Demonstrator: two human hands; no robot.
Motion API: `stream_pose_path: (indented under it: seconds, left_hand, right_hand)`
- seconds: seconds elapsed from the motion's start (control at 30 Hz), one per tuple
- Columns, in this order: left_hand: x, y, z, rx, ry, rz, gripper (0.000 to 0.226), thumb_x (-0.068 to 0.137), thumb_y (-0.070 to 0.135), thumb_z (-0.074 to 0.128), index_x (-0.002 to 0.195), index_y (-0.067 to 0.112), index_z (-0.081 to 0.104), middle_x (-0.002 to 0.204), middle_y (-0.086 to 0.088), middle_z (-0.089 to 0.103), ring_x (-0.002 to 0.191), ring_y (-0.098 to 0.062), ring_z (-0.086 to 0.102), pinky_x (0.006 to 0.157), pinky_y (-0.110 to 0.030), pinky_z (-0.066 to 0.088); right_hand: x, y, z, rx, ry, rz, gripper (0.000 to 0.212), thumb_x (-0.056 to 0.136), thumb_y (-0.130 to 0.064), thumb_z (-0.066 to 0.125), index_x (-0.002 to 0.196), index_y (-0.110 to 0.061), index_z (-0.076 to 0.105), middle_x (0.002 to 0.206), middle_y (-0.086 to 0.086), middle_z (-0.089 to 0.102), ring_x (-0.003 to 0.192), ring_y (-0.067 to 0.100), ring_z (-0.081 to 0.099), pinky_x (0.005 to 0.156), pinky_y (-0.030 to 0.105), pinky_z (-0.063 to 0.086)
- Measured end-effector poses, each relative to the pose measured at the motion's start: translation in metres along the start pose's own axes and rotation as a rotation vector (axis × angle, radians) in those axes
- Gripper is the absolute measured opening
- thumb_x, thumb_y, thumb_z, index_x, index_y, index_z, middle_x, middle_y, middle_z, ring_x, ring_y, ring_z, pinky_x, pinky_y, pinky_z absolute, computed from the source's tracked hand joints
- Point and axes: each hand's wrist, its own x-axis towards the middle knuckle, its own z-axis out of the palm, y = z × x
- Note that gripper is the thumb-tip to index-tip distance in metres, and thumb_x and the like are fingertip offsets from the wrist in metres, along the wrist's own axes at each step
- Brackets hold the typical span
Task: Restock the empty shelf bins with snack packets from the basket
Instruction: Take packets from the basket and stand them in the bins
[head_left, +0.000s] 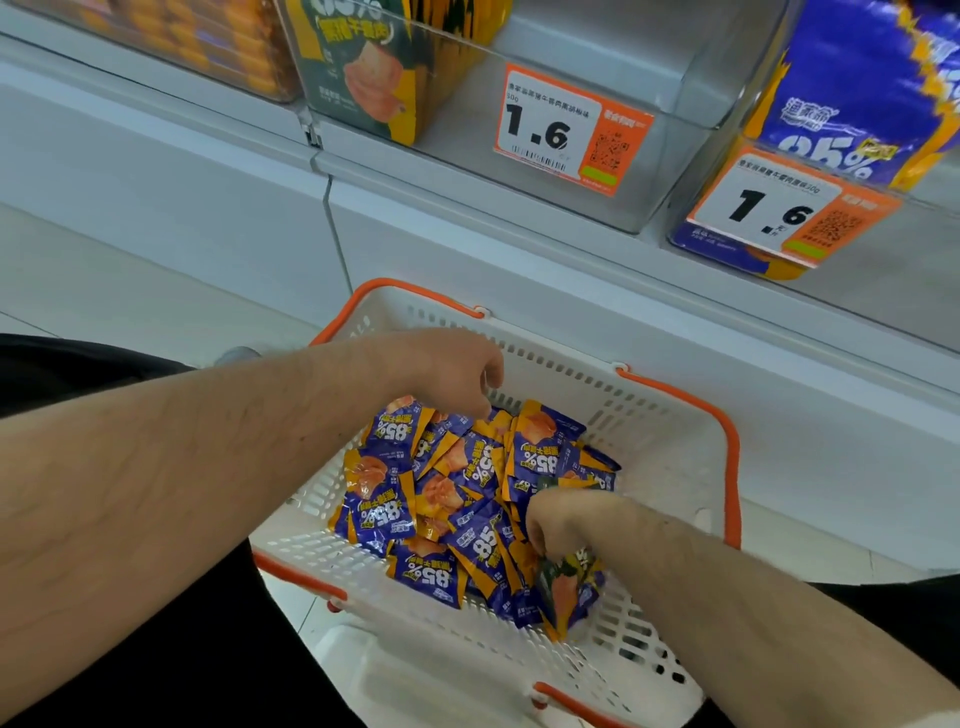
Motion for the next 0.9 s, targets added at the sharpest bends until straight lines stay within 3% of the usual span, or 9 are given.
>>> stream_pose_path:
  seconds: [0.1,0.2,0.33,0.43,0.57,0.63,0.73,0.83,0.9]
  left_hand:
    - [-0.005,0.000,-0.008,0.002,-0.060,-0.010,0.051,0.090,0.037,0.066,0.135,0.022,0.048,0.130,0.006,0.057,0.109,-0.014,0.056,0.092,-0.027,0.043]
    - [-0.018,-0.002,-0.030,0.029,-0.110,-0.086,0.075,0.083,0.048,0.071,0.145,0.022,0.037,0.140,0.004,0.050,0.119,-0.019,0.053,0.102,-0.035,0.044]
    - [-0.043,-0.020,-0.062,-0.093,0.046,-0.285,0.108,0.070,0.056,0.079,0.153,0.018,0.021,0.153,-0.004,0.034,0.132,-0.027,0.044,0.105,-0.042,0.042]
    - [-0.059,-0.034,-0.070,-0.273,0.129,-0.427,0.107,0.071,0.052,0.080,0.152,0.014,0.021,0.151,-0.010,0.036,0.126,-0.032,0.048,0.097,-0.051,0.049]
    - [-0.067,-0.039,-0.064,-0.543,0.176,-0.425,0.070,0.081,0.038,0.077,0.135,0.009,0.043,0.119,-0.008,0.060,0.104,-0.023,0.063,0.091,-0.048,0.053]
    - [-0.066,-0.040,-0.059,-0.704,0.238,-0.383,0.046,0.086,0.027,0.074,0.124,0.011,0.051,0.103,-0.002,0.065,0.099,-0.021,0.066,0.089,-0.043,0.054]
    - [-0.061,-0.042,-0.055,-0.870,0.428,-0.358,0.021,0.088,0.009,0.069,0.106,0.010,0.058,0.100,-0.008,0.070,0.082,-0.017,0.068,0.079,-0.037,0.056]
    - [-0.062,-0.045,-0.060,-0.945,0.631,-0.353,0.014,0.086,0.002,0.065,0.088,0.015,0.060,0.098,-0.013,0.068,0.075,-0.020,0.064,0.070,-0.035,0.058]
    - [-0.067,-0.047,-0.069,-0.851,0.737,-0.340,0.017,0.084,0.001,0.062,0.080,0.017,0.061,0.092,-0.010,0.066,0.080,-0.023,0.063,0.074,-0.039,0.059]
  right_hand:
    - [-0.015,0.002,-0.043,0.080,0.118,-0.015,0.014,0.092,-0.010,0.059,0.105,-0.009,0.066,0.106,0.008,0.064,0.093,0.024,0.059,0.082,0.040,0.052]
    - [-0.041,0.005,-0.091,0.311,0.409,-0.043,0.006,0.093,-0.017,0.057,0.091,-0.011,0.060,0.092,0.009,0.061,0.080,0.021,0.054,0.069,0.035,0.043]
    - [-0.059,0.000,-0.123,1.054,0.725,-0.119,0.013,0.098,-0.009,0.052,0.087,-0.015,0.054,0.073,0.004,0.052,0.060,0.014,0.047,0.052,0.025,0.037]
    - [-0.057,-0.009,-0.131,1.722,0.710,-0.223,0.012,0.101,-0.005,0.046,0.095,-0.013,0.052,0.076,0.005,0.047,0.055,0.012,0.040,0.049,0.023,0.036]
    - [-0.063,-0.041,-0.133,2.337,0.581,-0.373,0.020,0.102,-0.005,0.043,0.092,-0.013,0.058,0.068,0.003,0.061,0.059,0.012,0.046,0.059,0.025,0.038]
    - [-0.063,-0.057,-0.130,2.443,0.535,-0.431,0.018,0.102,-0.007,0.044,0.097,-0.011,0.061,0.069,0.003,0.067,0.062,0.014,0.056,0.064,0.027,0.044]
    - [-0.063,-0.075,-0.130,2.471,0.486,-0.465,0.017,0.102,-0.007,0.044,0.100,-0.010,0.061,0.078,0.006,0.070,0.070,0.015,0.065,0.070,0.028,0.047]
    - [-0.070,-0.083,-0.133,2.337,0.471,-0.401,0.011,0.101,-0.011,0.049,0.098,-0.009,0.060,0.078,0.007,0.071,0.071,0.018,0.065,0.070,0.029,0.047]
    - [-0.078,-0.086,-0.134,2.113,0.468,-0.228,0.014,0.096,-0.023,0.059,0.092,-0.009,0.058,0.071,0.007,0.069,0.059,0.017,0.061,0.060,0.030,0.044]
